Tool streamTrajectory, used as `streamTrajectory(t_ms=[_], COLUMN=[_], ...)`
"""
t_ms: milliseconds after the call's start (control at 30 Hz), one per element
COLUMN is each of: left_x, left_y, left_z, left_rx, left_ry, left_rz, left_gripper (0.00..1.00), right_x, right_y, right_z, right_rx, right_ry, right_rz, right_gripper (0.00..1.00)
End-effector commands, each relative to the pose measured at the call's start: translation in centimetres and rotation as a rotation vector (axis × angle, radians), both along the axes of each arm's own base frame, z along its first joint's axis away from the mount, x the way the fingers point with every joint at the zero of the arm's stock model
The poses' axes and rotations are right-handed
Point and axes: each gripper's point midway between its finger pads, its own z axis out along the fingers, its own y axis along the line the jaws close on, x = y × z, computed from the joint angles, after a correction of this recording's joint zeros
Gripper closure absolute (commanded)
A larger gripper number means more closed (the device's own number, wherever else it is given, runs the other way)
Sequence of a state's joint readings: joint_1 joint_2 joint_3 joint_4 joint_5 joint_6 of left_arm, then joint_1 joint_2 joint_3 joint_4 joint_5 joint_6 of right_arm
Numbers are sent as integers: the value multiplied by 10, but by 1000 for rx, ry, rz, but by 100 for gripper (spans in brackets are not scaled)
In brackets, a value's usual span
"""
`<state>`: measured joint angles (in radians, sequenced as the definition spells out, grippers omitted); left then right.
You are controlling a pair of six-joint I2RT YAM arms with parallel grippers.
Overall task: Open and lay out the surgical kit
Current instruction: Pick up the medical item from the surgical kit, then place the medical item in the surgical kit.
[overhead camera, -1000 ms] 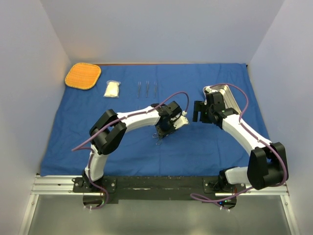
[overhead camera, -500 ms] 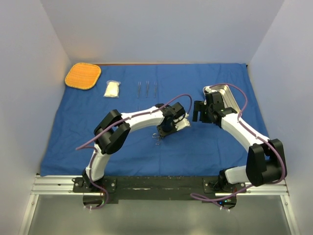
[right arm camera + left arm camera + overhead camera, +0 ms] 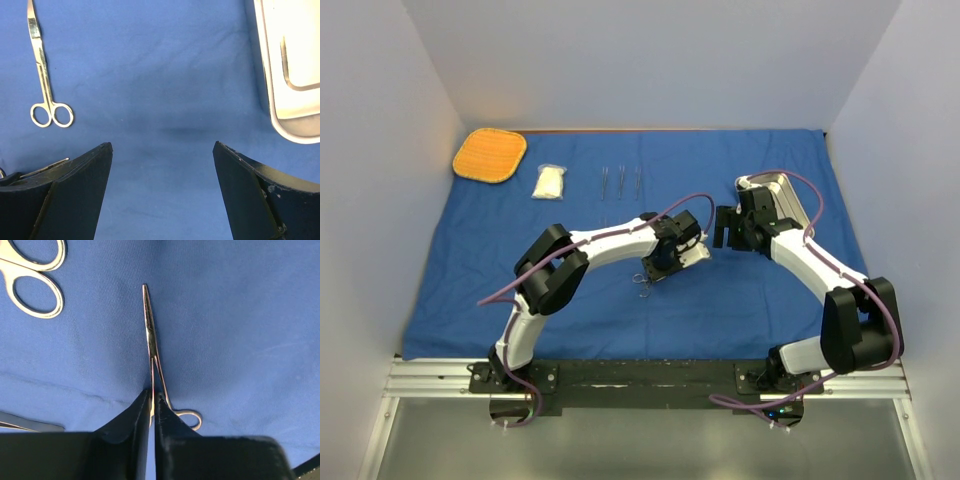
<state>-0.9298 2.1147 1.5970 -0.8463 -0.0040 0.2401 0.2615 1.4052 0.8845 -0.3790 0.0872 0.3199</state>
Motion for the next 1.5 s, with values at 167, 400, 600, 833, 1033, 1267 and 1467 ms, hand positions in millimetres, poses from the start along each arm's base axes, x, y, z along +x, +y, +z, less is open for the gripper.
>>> streamTrajectory(t_ms=[167, 400, 600, 833, 1033, 1267, 1467], left_x=[-10, -16, -6, 23, 60, 92, 117], left_y=[20, 21, 10, 1, 17, 8, 7], left_z=[-28, -35, -8, 49, 73, 92, 108], left_rx=[110, 124, 70, -62, -107, -237, -359], left_ry=[12, 27, -17, -130, -223, -253, -264], left_rz=[49, 46, 58, 183, 412, 655, 856], left_gripper=[77, 100, 100, 100, 100, 100, 100], right_x=[23, 23, 25, 28, 27, 24, 19], right_y=[-4, -8, -9, -8, -14, -7, 35], right_z=[22, 24, 35, 58, 75, 77, 73], right_rx=[-20, -29, -31, -17, -26, 16, 220], right_ry=[-91, -96, -127, -182, -224, -222, -202], right_rz=[-16, -26, -22, -26, -50, -31, 90], right_gripper=[13, 13, 13, 13, 13, 13, 19])
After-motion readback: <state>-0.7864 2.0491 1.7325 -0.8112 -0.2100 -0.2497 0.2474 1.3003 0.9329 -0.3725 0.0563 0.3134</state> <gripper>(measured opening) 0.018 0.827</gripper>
